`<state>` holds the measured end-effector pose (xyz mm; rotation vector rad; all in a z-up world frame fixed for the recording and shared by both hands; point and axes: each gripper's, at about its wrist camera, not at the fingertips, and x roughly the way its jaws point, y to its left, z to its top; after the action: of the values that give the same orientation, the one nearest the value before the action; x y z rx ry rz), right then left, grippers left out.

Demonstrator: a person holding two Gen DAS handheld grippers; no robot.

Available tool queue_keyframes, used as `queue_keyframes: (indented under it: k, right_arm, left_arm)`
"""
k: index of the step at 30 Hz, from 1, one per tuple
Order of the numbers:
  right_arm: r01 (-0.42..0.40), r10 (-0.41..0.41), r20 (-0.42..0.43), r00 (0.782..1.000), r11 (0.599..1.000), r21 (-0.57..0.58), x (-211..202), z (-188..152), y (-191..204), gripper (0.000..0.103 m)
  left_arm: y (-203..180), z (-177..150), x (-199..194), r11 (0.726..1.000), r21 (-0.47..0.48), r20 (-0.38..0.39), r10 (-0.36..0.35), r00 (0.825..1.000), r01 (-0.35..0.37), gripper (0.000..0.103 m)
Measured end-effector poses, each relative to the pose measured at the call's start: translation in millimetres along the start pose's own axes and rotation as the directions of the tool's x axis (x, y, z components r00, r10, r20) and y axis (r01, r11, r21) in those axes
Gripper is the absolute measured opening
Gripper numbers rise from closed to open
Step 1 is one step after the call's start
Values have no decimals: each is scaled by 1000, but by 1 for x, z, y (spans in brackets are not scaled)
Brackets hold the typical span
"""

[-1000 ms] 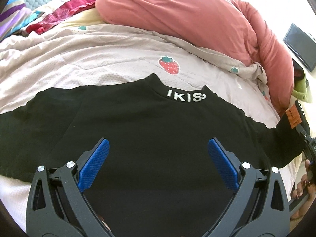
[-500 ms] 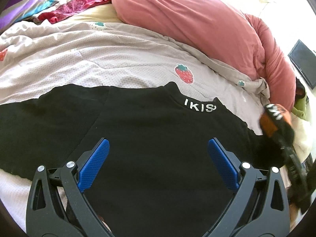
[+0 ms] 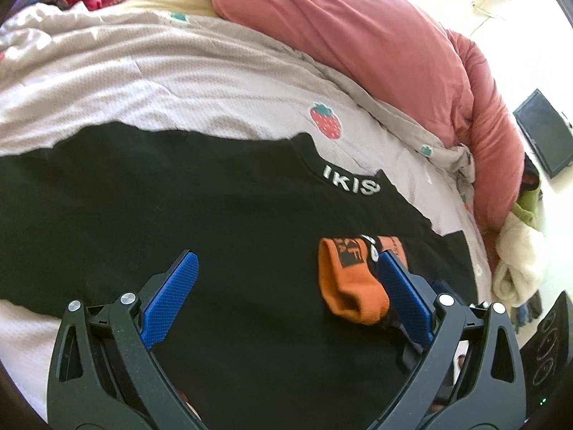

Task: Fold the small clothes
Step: 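Carry the sock with the right tool onto the shirt body and release, then grasp the sock with the left tool, flatten it on the shirt, release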

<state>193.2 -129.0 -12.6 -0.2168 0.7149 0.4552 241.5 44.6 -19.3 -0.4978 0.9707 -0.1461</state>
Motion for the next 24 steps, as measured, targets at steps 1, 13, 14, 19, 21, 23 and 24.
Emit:
queue_keyframes:
  k: [1,13,14,19,21,23,24]
  right_arm:
    - [-13,13,-6,1000,1000,19,-4,-2,-3,65]
    - [89,-99,16,995,948,307,-63,-33,-84,72]
    - [91,-102,17,995,943,320,-66,-35,-88,72]
    - [104,-118,16,993,922,373,-75,-50,-104,72]
    - [113,-126,8,992,918,380,-76,-55,-106,72]
    - [123,-134,1,991,910,395,-76,-59,-109,72]
    - [124,-135,-1,991,907,404,-75,-60,-110,72]
  left_arm:
    - [-1,-2,3,1000,-3,-10,-17,1000,17,94]
    - [-30,-30,32,982,-24,-134,-187,973,185,69]
    - [-30,-31,35,981,-31,-146,-193,970,190,69]
    - [-26,-35,51,976,-86,-162,-210,964,198,69]
    - [-26,-33,52,974,-88,-152,-218,964,206,69]
    - [-28,-30,54,972,-87,-136,-229,964,219,60]
    - [-28,-29,56,972,-91,-132,-228,965,218,52]
